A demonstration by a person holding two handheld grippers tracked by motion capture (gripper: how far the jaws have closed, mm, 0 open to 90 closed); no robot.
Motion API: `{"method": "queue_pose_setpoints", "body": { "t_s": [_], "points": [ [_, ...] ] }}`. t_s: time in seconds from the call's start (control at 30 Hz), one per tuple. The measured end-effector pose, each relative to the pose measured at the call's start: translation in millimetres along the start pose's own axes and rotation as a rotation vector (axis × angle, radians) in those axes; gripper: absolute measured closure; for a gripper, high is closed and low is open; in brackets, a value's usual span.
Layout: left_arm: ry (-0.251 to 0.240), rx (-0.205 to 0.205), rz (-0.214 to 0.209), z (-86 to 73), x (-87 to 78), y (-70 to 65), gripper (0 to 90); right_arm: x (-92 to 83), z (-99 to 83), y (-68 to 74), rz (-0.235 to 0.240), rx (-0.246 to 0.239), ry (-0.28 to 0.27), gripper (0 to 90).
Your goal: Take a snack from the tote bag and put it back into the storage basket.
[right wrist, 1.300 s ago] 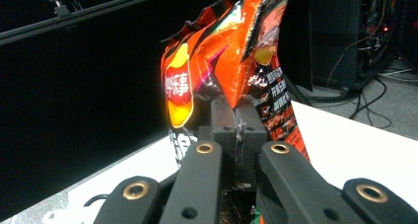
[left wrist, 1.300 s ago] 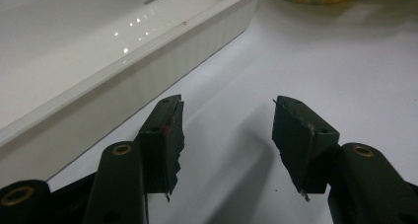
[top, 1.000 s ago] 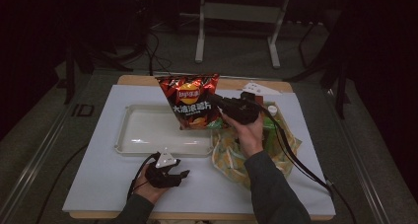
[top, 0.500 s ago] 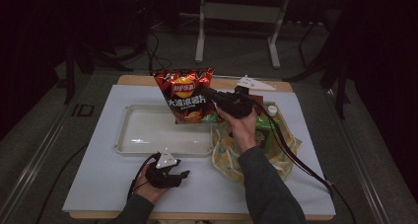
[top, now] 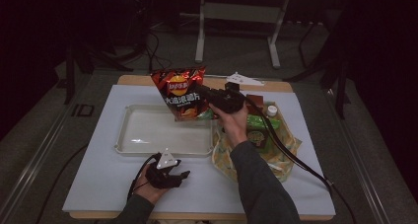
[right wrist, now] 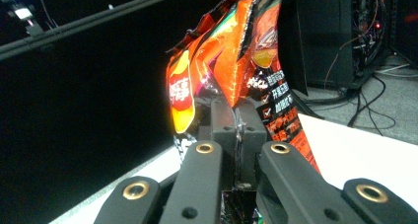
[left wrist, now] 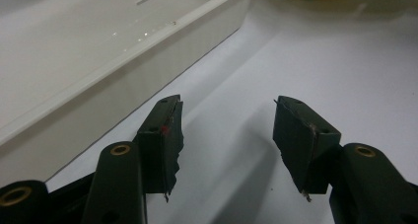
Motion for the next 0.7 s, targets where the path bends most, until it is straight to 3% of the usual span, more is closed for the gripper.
{"method": "queue_pose_setpoints", "body": {
  "t_s": [0.27,0.47,0.7],
  "points": [
    [0.000,0.008,0.001,0.0,0.0,-0.5,44.3,18.7,-11.8,-7.4,-0.001,0.036,0.006,89.9],
    [-0.001,0.010,0.001,0.0,-0.3,-0.5,44.1,35.3,-12.0,-7.9,-0.016,0.017,0.023,89.9],
    [-0.001,0.017,-0.001,-0.1,-0.5,-1.0,44.0,43.8,-15.5,-17.6,-0.029,0.036,0.016,89.8]
  ]
}}
Point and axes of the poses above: each handheld gripper's, and its own axes: x roughly forward along the jaws, z roughly out of its top, y roughly to its left, the point moved 3 cm from there along x, roughly forward along the jaws
